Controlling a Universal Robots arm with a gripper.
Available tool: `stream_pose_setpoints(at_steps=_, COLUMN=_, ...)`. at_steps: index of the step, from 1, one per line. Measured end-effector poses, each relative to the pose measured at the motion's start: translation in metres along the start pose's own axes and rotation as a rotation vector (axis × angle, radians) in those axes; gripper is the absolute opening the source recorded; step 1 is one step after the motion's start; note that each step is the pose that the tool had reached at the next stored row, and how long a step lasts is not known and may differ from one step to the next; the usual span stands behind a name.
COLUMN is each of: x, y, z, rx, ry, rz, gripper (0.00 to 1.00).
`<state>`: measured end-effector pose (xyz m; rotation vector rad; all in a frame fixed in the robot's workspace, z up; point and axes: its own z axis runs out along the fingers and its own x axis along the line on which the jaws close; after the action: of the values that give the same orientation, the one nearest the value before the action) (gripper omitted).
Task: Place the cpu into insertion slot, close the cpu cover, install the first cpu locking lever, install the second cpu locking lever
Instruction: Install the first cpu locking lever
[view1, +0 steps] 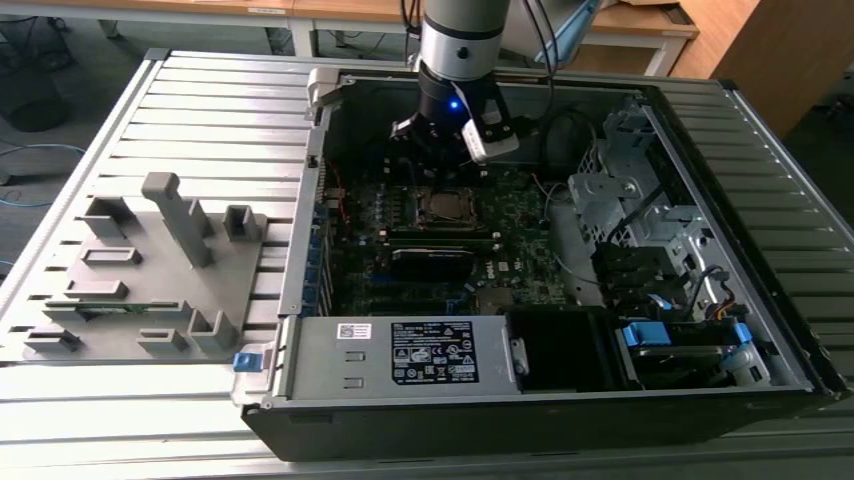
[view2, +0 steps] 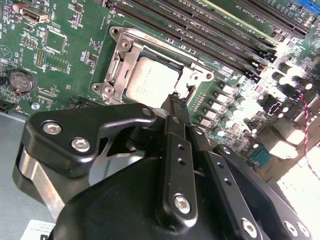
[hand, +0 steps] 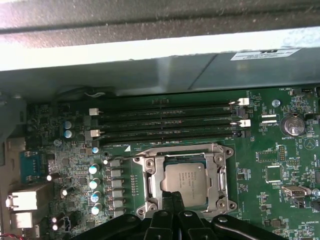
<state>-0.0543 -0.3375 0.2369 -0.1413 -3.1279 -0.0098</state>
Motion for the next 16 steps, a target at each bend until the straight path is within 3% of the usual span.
stream_pose_setpoints(at_steps=10, x=0.002, y=-0.0002, z=0.0, rx=0.0, ry=0.0, rz=0.0, gripper=0.11)
stream_pose_setpoints(at_steps=16, x=0.0021, y=-0.0002, z=-0.0054, rx=0.0, ry=-0.0001, rz=0.0, gripper=0.11)
